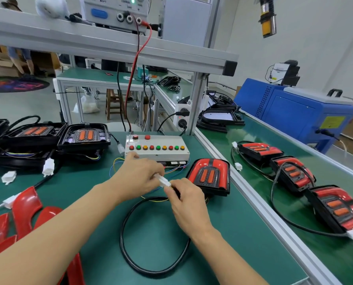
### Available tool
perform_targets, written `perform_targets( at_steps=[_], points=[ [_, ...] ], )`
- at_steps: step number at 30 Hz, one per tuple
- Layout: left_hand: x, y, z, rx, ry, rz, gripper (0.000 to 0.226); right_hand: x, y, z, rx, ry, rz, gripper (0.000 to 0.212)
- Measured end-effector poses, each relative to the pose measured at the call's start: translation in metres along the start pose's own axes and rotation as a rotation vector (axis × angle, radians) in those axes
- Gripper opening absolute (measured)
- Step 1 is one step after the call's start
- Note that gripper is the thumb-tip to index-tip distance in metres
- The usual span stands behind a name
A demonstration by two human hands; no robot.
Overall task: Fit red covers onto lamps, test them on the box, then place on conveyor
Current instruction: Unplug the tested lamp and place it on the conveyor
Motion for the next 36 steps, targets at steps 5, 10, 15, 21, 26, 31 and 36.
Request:
perform_targets(
  at_steps=[5, 10, 15, 21, 26, 31, 36],
  points=[
    [-0.010, -0.008, -0.026, 0.036, 0.130, -0.027, 0.029, -0.003, 0.006, 0.021, -0.016, -0.095, 0.025, 0.023],
    [-0.012, -0.017, -0.022, -0.104, 0.112, 0.004, 0.029, 0.002, -0.001, 0.023, -0.126, -0.166, -0.002, 0.023],
    [-0.016, -0.026, -0.024, 0.082, 0.092, -0.150, 0.043, 0.005, -0.010, 0.026, -0.238, -0.221, -0.140, 0.040],
    [-0.014, -0.031, -0.021, 0.254, 0.130, -0.224, 0.064, -0.003, -0.006, 0.022, -0.368, -0.153, -0.171, 0.051],
    [-0.011, -0.019, 0.007, 0.204, 0.064, -0.031, 0.056, -0.012, 0.009, 0.023, -0.339, -0.119, -0.145, 0.051],
    [-0.020, -0.003, 0.043, -0.041, -0.064, 0.118, 0.029, -0.008, 0.055, 0.033, -0.180, -0.095, 0.100, 0.025],
    [-0.041, -0.022, 0.075, -0.212, -0.084, -0.184, 0.051, 0.001, 0.093, 0.068, -0.083, -0.257, 0.326, 0.036]
  ],
)
Point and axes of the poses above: each hand's wrist, its own x-axis towards the middle knuckle, its own y-axis out of the back of the hand, z = x × y, the point moved 7 cm from there along x, towards the middle knuckle, and after that the axes turned 5 degrees about -y, right-handed, at the moved point
